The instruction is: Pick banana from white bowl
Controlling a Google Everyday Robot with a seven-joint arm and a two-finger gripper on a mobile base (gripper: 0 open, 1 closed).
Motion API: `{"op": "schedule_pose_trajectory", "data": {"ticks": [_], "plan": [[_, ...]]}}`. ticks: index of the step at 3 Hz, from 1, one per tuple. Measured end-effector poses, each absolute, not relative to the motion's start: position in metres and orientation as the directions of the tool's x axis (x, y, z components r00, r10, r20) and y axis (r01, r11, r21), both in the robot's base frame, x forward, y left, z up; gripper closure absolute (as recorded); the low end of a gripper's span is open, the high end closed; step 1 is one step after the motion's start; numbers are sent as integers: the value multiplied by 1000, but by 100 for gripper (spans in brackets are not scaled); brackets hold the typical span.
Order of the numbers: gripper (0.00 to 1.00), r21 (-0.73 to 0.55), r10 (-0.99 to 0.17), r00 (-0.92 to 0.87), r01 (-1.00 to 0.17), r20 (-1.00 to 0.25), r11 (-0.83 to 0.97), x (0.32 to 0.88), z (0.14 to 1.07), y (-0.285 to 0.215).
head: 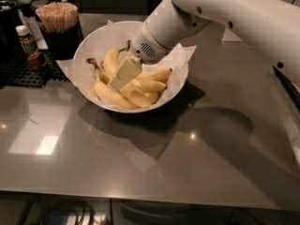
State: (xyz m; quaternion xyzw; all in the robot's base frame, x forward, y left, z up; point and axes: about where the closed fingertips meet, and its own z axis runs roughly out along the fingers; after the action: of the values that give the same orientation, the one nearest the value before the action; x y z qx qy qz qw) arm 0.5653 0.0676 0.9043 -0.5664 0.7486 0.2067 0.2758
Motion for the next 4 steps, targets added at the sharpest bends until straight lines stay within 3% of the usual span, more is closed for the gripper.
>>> {"op": "schedule_pose_trajectory", "data": {"ticks": [1,2,4], "plan": [[23,-2,-734,-208,-962,-647,274,565,904,68],[33,-2,-734,-208,-962,-647,274,565,904,68],[34,87,-708,-275,-953,-650,290,568,872,83]]}}
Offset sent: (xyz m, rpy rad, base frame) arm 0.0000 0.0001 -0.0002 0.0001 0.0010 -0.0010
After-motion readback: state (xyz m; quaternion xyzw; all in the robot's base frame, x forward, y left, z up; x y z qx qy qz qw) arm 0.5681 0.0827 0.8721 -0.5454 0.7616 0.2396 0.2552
